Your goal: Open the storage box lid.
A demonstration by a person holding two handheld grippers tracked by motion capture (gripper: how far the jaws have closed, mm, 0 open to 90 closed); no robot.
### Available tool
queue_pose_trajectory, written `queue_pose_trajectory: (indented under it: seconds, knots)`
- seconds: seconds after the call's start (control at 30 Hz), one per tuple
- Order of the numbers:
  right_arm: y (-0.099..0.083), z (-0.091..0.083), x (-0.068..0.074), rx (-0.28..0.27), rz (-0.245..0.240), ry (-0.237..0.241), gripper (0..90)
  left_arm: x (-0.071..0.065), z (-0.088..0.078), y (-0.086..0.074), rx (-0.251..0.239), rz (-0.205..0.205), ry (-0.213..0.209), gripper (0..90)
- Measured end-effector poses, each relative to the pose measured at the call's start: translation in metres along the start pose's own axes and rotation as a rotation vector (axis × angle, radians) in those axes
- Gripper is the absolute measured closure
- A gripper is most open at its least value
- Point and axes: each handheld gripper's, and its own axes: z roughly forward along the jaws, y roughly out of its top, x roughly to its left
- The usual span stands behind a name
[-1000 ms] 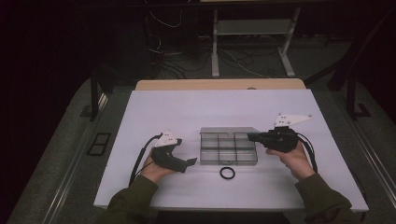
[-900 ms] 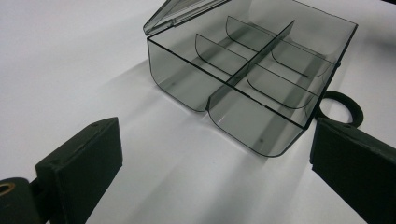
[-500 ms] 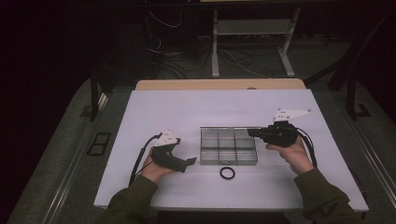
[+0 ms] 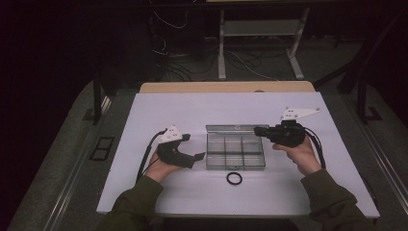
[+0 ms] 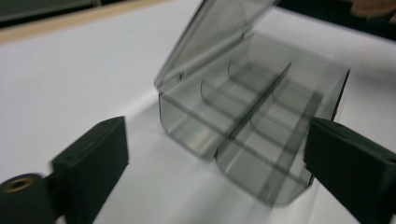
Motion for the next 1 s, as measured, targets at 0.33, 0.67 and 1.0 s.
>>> queue_pose_trajectory:
  seconds: [0.33,0.67,1.0]
  knots:
    - [0.006,0.0,-0.004,-0.013,-0.002,-0.004,89.5,0.005,0.013,0.038,-0.035,0.048,-0.018,16.5]
    - [0.012,0.0,-0.008,-0.028,-0.007,-0.005,89.5,0.008,0.027,0.066,-0.073,0.103,-0.023,27.9]
    - [0.016,0.002,-0.013,-0.031,-0.006,-0.01,89.4,0.015,0.031,0.077,-0.12,0.13,-0.056,55.0]
